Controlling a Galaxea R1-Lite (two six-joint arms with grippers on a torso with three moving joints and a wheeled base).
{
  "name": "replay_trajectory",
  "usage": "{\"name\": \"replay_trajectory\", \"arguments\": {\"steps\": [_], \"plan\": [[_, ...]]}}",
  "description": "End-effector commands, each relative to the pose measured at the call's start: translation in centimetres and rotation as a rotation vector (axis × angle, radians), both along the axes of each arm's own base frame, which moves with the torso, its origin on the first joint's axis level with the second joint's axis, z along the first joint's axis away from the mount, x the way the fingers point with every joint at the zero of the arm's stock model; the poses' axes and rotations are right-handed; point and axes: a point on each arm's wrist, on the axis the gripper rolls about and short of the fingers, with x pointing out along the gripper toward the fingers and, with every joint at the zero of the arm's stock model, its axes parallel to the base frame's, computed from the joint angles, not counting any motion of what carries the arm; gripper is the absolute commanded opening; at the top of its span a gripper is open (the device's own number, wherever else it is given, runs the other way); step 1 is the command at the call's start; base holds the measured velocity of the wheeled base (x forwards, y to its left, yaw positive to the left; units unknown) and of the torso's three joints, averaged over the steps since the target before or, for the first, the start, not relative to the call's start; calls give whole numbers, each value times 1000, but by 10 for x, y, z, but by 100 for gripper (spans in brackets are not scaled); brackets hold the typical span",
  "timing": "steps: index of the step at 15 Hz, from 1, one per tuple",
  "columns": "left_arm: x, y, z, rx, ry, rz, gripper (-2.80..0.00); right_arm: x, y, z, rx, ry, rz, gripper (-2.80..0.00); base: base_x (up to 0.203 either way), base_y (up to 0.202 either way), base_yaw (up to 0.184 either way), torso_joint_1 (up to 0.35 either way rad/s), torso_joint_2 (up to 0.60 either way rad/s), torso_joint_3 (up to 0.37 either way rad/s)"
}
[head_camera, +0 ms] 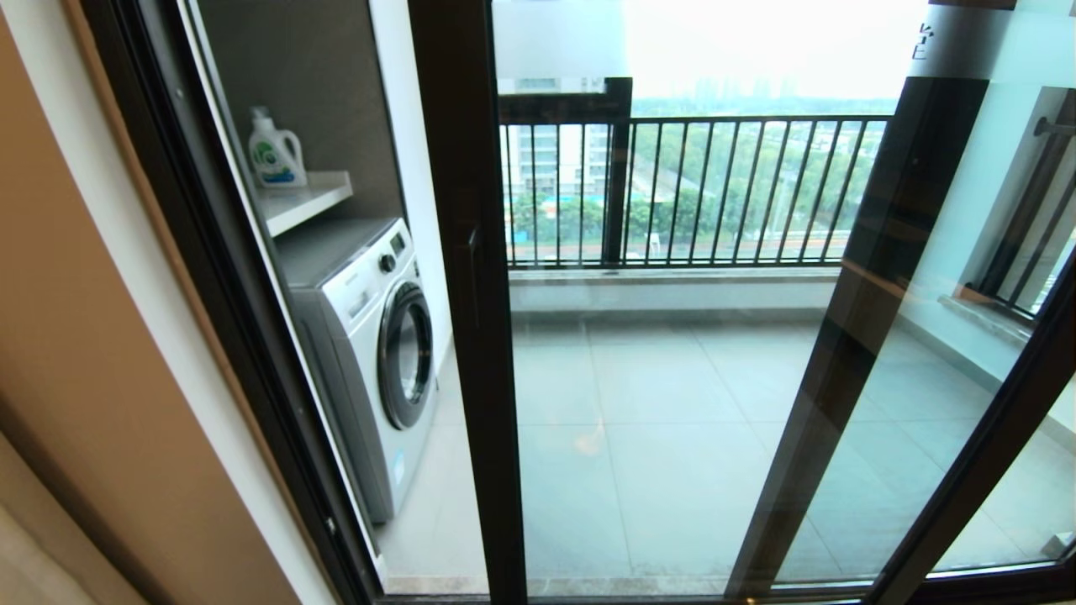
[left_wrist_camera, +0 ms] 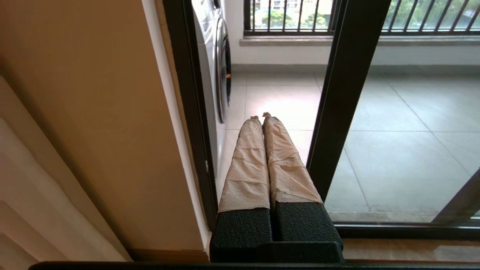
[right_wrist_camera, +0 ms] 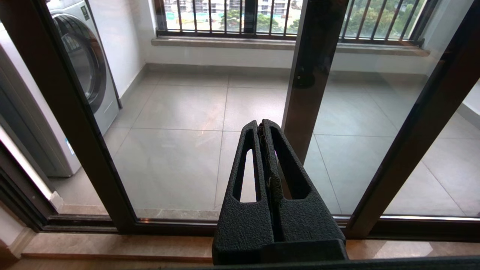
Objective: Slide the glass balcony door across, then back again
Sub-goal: Close the slid door
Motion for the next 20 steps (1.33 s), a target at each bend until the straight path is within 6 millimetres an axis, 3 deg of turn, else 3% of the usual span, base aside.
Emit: {"name": "replay_trajectory", "arguments": {"steps": [1,7,13,17,20], "plan": [[0,0,0,2,2,2,-280,0,0,-1,0,4,1,-280,0,0,0,0,0,0],[0,0,1,-21,-5,1,-280,0,0,-1,0,4,1,-280,0,0,0,0,0,0],[-11,-2,48,-16,-116,-89,-280,0,0,-1,0,4,1,-280,0,0,0,0,0,0],[3,-2,70,-17,-76,-107,-280,0,0,-1,0,4,1,-280,0,0,0,0,0,0],[24,-3,93,-18,-48,-129,-280,0,0,-1,0,4,1,-280,0,0,0,0,0,0]]}}
